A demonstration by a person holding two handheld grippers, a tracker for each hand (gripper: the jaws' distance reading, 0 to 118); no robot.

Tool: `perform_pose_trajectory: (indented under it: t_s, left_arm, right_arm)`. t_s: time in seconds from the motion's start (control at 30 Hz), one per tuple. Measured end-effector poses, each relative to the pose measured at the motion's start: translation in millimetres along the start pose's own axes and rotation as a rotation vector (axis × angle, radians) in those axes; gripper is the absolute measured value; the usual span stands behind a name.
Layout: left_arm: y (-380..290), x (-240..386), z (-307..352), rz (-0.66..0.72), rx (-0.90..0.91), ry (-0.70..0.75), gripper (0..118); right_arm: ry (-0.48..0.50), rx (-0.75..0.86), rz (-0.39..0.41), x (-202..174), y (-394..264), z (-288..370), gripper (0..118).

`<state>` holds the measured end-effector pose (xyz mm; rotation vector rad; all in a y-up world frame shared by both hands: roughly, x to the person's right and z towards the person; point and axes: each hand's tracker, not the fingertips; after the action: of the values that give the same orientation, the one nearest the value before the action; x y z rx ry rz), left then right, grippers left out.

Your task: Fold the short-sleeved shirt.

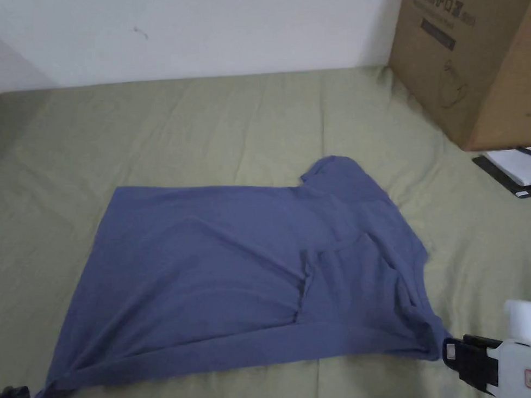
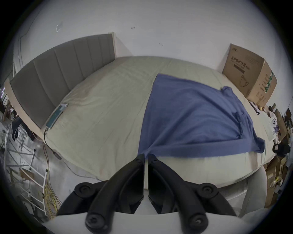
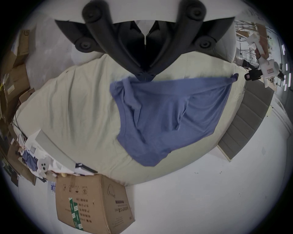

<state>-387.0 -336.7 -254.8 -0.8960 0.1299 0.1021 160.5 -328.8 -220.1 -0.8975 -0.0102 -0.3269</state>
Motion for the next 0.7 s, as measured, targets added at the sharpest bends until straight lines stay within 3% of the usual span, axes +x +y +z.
perform_pose_trajectory:
  t_s: [0.13, 0.17, 0.27, 0.3, 0.5, 0.57, 0.63, 0.67, 0.7]
  left_arm:
    - [-12, -10, -9, 0.022, -0.014, 0.001, 3]
    - [-14, -11, -11, 0.015, -0.012, -0.002, 7]
    - [-12, -9, -18, 0.001, -0.028, -0.019, 90]
    - [-10, -8, -23, 0.003, -0.037, -0.018, 103]
    - [4, 4, -59, -0.083, -0.036, 0.063, 103]
    - [6, 7, -75, -0.094, -0.053, 0.053, 93]
    - [7, 11, -89, -0.097, -0.144, 0.058, 27]
    - [6, 11, -88, -0.082, -0.134, 0.025, 11]
    - [5, 13, -84, -0.073, -0.113, 0.025, 10]
  right_arm:
    - [-0.045, -0.050, 0.022, 3, -8, -14, 0]
    - [-0.041, -0.049, 0.012, 5, -8, -16, 0]
    - [-0.038, -0.061, -0.020, 7, -5, -23, 0]
    - [-0.038, -0.066, -0.025, 8, -4, -25, 0]
    - [-0.036, -0.092, -0.042, 9, -1, -32, 0]
    - [-0.045, -0.102, -0.047, 10, -1, -35, 0]
    - [-0.045, -0.107, -0.055, 10, 0, -37, 0]
    - [-0.045, -0.103, -0.059, 9, 1, -37, 0]
    - [-0.045, -0.092, -0.055, 9, 2, -37, 0]
